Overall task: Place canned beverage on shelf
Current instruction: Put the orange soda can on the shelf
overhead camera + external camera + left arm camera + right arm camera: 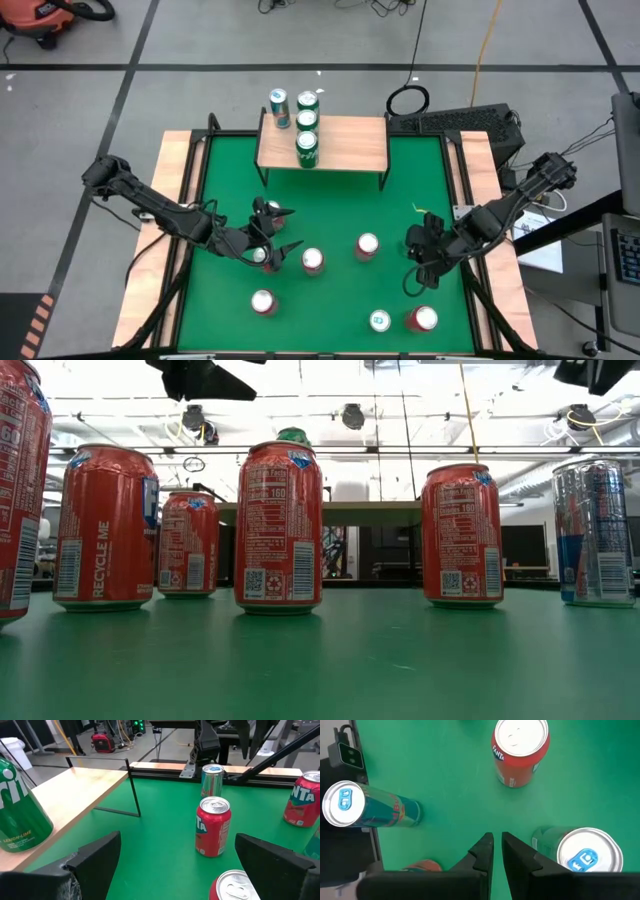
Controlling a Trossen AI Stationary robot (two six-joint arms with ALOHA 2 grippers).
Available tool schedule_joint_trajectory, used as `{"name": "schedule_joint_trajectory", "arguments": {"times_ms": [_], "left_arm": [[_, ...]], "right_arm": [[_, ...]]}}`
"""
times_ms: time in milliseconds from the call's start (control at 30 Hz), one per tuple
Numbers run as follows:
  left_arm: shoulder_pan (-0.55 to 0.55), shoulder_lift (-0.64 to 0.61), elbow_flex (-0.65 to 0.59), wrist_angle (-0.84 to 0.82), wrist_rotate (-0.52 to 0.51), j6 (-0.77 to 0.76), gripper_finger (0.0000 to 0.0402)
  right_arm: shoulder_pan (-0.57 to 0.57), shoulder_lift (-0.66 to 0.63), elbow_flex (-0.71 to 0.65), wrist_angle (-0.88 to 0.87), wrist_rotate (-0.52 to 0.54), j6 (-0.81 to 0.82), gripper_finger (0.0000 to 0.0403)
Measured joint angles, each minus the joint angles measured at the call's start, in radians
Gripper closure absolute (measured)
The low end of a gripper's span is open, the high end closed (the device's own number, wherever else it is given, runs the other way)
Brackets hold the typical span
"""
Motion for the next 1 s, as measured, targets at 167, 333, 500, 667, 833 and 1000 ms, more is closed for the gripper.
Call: {"name": "schedule_joint_trajectory", "arguments": {"times_ms": [167,333,500,667,833,1000], "left_arm": [[0.0,0.0,0.0,0.01,0.0,0.021,0.0017],[0.0,0.0,0.0,0.009,0.001,0.02,0.0017],[0.0,0.0,0.0,0.017,0.018,0.027,0.0017],[0.007,0.0,0.0,0.017,0.021,0.027,0.0017],[0.007,0.0,0.0,0.017,0.037,0.025,0.0017],[0.007,0.0,0.0,0.017,0.042,0.025,0.0017]], "right_arm": [[0.006,0.0,0.0,-0.001,0.001,0.014,0.0356],[0.006,0.0,0.0,0.002,0.028,0.012,0.0323],[0.005,0.0,0.0,0.044,0.025,0.035,0.0293],[0.006,0.0,0.0,0.075,0.018,0.088,0.0271],[0.005,0.005,0.0,0.084,0.09,0.075,0.0264],[0.004,0.055,0.0,0.1,0.133,0.008,0.0263]]}}
